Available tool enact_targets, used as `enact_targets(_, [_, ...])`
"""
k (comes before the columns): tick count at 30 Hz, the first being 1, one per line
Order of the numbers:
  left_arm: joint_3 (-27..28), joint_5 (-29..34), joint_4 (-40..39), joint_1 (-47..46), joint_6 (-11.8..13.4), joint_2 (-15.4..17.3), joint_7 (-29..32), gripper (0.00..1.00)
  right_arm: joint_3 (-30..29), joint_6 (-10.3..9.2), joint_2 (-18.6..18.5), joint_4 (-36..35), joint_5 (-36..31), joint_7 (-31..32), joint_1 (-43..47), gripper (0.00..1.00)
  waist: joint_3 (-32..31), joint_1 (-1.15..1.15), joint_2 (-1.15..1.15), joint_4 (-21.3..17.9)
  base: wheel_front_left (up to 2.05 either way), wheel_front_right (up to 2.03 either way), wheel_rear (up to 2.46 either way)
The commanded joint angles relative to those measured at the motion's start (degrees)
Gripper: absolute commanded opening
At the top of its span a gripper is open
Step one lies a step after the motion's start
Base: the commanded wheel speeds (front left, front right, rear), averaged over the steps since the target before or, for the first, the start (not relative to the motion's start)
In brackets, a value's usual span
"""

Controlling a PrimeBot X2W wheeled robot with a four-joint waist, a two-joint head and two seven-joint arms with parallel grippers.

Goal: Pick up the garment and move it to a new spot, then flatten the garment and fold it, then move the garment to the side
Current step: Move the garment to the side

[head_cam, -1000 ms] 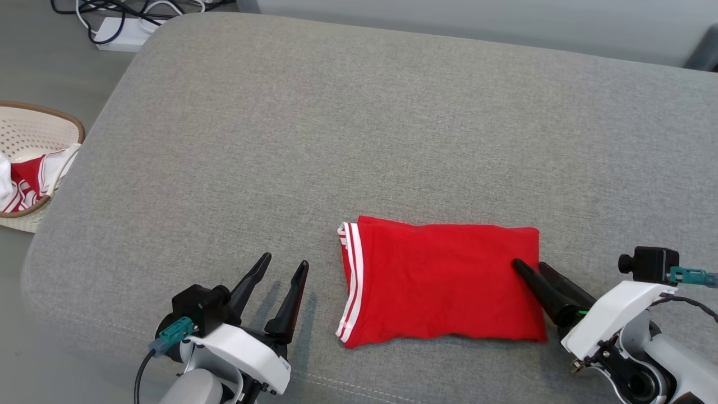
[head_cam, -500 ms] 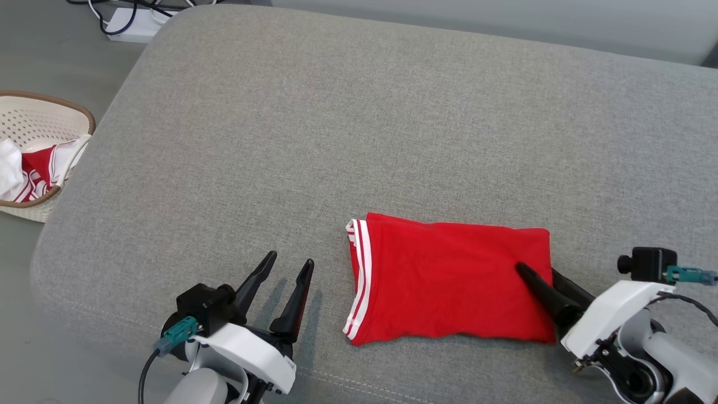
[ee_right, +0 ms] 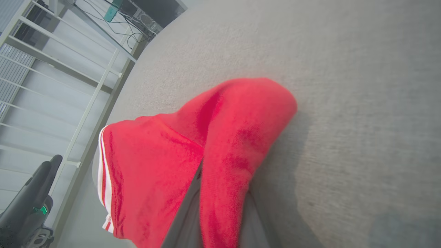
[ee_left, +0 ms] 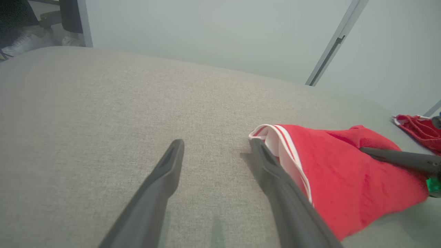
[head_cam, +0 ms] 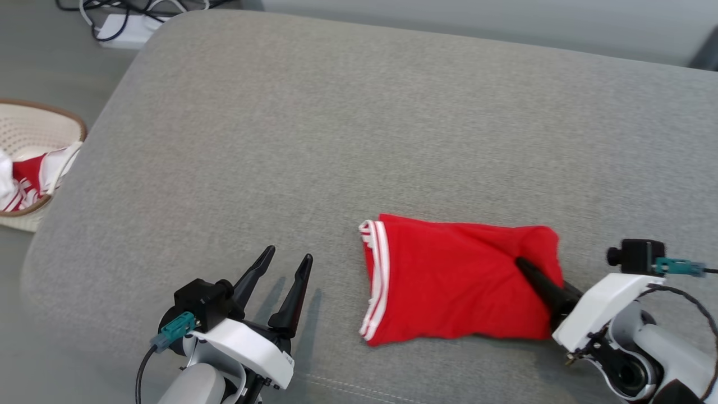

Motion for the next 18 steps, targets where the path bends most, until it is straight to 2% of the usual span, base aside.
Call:
enact_targets(1, [1.69, 0.55, -1.54, -1.31, -0.42, 1.24, -0.59, 1.00, -0.79, 0.06, -2.29, -0.64, 1.20, -2.26, 2.17, 0.00, -0.94, 0.00, 0.00, -2.51, 0.00, 0.00, 0.00])
enact_targets(4, [1.78, 0.62, -1.74, -1.56, -0.42, 1.70, -0.59, 1.00, -1.11, 0.06, -2.58, -1.33, 1.86, -3.23, 2.83, 0.00, -1.28, 0.00, 0.00, -4.40, 0.00, 0.00, 0.00])
enact_targets(9, [1.39, 0.91, -1.64, -1.91, -0.42, 3.06, -0.59, 1.00, -0.97, 0.06, -2.98, -1.99, 2.14, -5.11, 4.49, 0.00, -2.58, 0.00, 0.00, -10.17, 0.00, 0.00, 0.00])
enact_targets(15, [0.99, 0.51, -1.30, -1.58, -0.42, 3.66, -0.59, 1.00, -0.63, 0.06, -2.71, -2.27, 2.76, -6.26, 6.38, 0.00, -4.21, 0.00, 0.00, -18.28, 0.00, 0.00, 0.00])
enact_targets(16, [0.94, 0.38, -1.12, -1.51, -0.42, 3.83, -0.59, 1.00, -0.09, 0.06, -2.94, -2.12, 2.47, -6.10, 6.35, 0.00, -4.48, 0.00, 0.00, -21.11, 0.00, 0.00, 0.00])
enact_targets(18, [1.21, 0.31, -0.94, -1.39, -0.42, 3.88, -0.59, 1.00, 0.33, 0.06, -3.02, -2.06, 2.40, -5.83, 6.14, 0.00, -4.67, 0.00, 0.00, -23.80, 0.00, 0.00, 0.00])
